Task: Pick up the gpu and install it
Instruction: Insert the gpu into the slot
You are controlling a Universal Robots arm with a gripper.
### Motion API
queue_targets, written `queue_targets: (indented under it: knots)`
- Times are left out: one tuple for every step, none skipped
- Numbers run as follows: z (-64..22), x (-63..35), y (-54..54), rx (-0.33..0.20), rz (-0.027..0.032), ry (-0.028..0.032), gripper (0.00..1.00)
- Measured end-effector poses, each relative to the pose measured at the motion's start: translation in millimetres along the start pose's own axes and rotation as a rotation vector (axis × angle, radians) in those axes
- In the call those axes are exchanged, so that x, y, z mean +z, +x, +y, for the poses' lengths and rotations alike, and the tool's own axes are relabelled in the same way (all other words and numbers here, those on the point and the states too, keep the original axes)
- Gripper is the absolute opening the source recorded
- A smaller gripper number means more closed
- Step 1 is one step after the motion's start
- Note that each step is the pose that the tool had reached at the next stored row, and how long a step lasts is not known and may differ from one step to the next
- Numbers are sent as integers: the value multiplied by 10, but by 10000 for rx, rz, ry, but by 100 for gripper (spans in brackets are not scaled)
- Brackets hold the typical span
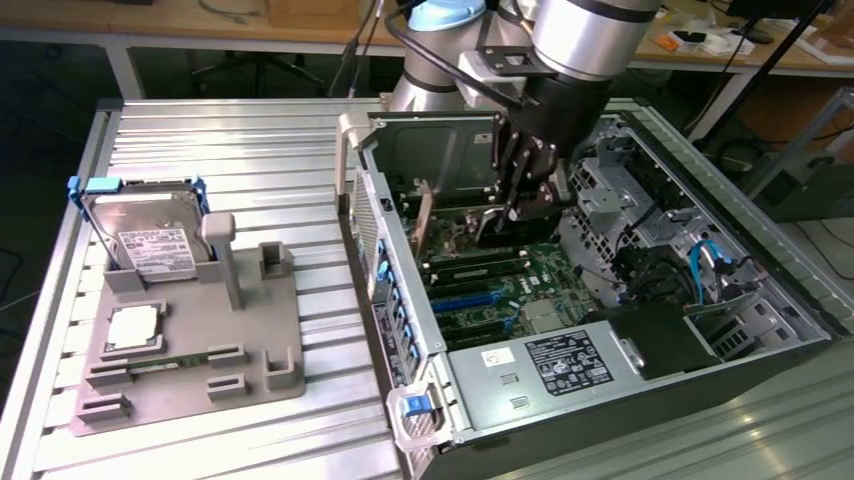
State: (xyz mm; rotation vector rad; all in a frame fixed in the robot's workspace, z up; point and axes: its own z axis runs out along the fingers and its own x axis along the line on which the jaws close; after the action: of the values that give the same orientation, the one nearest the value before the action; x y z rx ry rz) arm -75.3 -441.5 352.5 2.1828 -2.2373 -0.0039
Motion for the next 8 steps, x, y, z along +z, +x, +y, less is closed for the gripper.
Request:
queue_targets:
  knots:
    - [-1,18,0,0,-1,0,27]
    - [-3,36,0,0,-1,0,27]
    - [-7,55,0,-2,-2,0,27]
    - [-10,72,0,-1,-1,1,27]
    - [-14,90,0,0,-1,1,27]
    - [-18,109,0,0,-1,0,27]
    - [-22,127,0,0,0,0,27]
    - [-25,144,1,0,0,0,27]
